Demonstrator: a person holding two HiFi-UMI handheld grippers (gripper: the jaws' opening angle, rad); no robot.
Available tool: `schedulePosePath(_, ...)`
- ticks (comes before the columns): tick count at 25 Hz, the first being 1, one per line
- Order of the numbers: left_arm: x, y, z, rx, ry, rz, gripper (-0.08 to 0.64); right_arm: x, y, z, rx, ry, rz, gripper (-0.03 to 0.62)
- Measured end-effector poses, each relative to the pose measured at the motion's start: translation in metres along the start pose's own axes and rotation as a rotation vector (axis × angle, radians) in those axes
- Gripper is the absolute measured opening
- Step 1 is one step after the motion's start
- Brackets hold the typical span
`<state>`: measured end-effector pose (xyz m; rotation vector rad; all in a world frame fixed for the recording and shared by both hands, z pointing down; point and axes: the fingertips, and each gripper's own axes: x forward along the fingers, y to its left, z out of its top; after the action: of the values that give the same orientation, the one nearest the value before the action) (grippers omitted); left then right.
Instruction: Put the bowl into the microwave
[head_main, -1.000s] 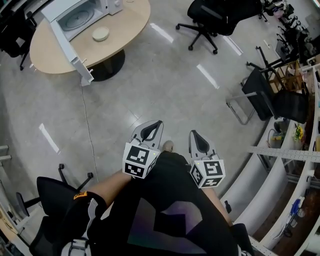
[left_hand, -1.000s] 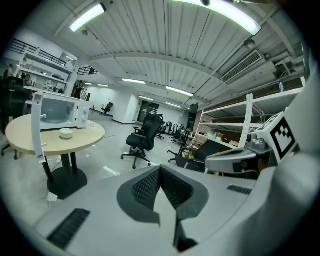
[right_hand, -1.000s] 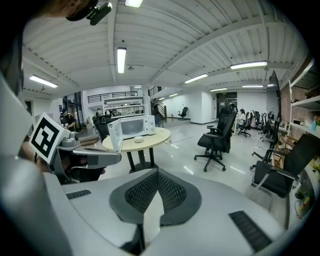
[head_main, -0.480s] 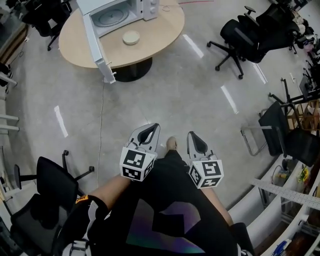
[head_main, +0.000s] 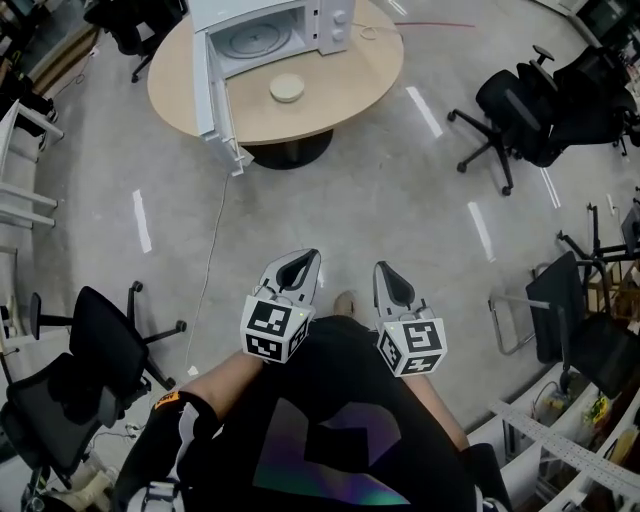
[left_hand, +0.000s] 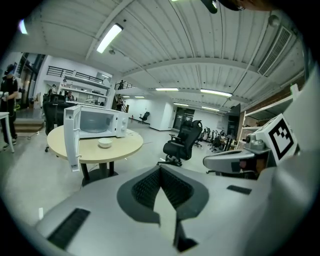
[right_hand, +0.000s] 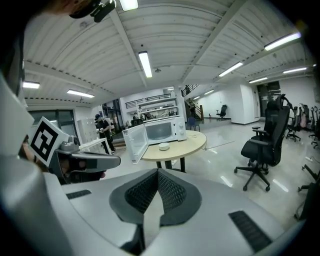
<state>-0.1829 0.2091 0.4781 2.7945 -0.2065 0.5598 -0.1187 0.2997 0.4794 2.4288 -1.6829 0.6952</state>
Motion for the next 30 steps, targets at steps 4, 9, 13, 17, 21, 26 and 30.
schedulePosePath(4, 0.009, -0.004, 0.005, -0.007, -0.014, 0.069, 0.048, 0.008, -0.013, 0.007, -0.021, -0.009, 0.071, 0.015)
schedulePosePath(9, 0.017, -0.01, 0.007, -0.008, -0.02, 0.138, 0.048, 0.015, -0.024, 0.013, -0.048, -0.019, 0.143, 0.015)
schedulePosePath(13, 0.022, -0.017, 0.006, -0.003, -0.018, 0.189, 0.048, 0.017, -0.031, 0.015, -0.074, -0.033, 0.198, 0.015)
schedulePosePath(17, 0.026, -0.025, 0.005, -0.001, -0.019, 0.231, 0.048, 0.017, -0.039, 0.018, -0.085, -0.044, 0.239, 0.015)
schedulePosePath(21, 0.027, -0.029, 0.006, 0.005, -0.018, 0.258, 0.048, 0.016, -0.046, 0.022, -0.085, -0.057, 0.257, 0.015)
schedulePosePath(26, 0.03, -0.028, 0.004, -0.007, -0.007, 0.274, 0.048, 0.019, -0.046, 0.022, -0.082, -0.053, 0.276, 0.015)
schedulePosePath(30, 0.041, -0.02, 0.004, -0.02, 0.006, 0.261, 0.048, 0.027, -0.049, 0.021, -0.085, -0.035, 0.269, 0.015)
